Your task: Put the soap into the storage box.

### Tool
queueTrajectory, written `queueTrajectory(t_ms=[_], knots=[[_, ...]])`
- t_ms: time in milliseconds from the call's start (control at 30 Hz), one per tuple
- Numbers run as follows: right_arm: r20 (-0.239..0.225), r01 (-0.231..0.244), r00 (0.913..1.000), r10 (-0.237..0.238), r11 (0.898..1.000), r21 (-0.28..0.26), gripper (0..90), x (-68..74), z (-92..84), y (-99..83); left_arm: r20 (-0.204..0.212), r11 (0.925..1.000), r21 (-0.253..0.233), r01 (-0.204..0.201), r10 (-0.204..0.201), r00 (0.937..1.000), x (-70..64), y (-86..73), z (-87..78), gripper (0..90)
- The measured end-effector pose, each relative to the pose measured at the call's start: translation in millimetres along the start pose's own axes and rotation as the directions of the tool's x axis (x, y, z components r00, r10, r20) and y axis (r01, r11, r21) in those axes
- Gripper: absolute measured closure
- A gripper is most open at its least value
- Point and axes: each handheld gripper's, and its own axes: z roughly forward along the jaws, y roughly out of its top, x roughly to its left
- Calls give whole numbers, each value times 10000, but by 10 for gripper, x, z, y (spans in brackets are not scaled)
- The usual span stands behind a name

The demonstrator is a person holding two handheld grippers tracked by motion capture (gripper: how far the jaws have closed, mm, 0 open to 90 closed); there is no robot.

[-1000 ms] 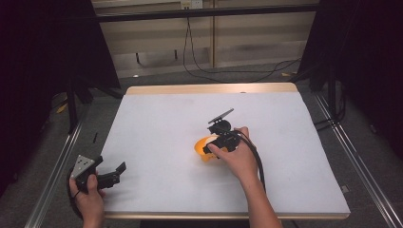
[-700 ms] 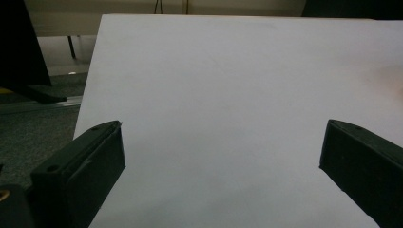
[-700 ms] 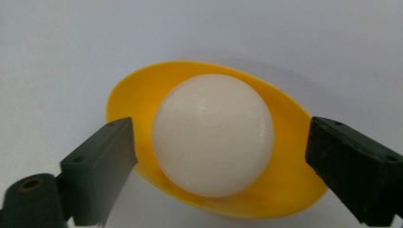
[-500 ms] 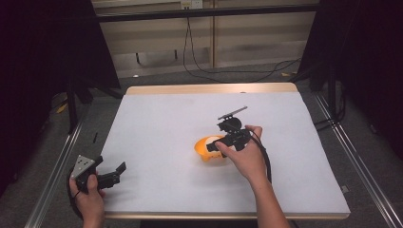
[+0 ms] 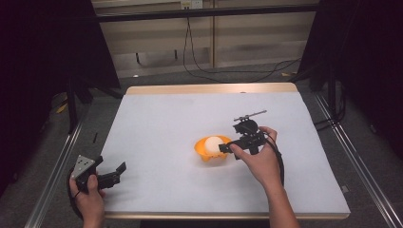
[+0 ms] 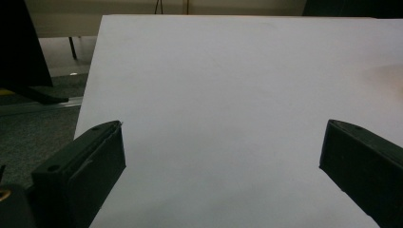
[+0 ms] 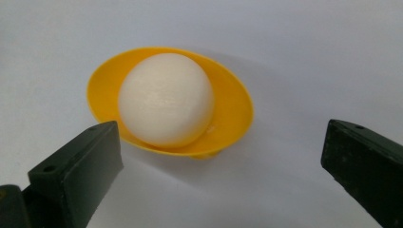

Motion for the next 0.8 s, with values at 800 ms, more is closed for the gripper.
queueTrajectory(t_ms=[800], knots=[[1118, -938, 9890, 968, 9951, -320, 11, -663, -156, -506, -20, 10000, -15, -39, 39, 10000, -4, -1, 1, 12]])
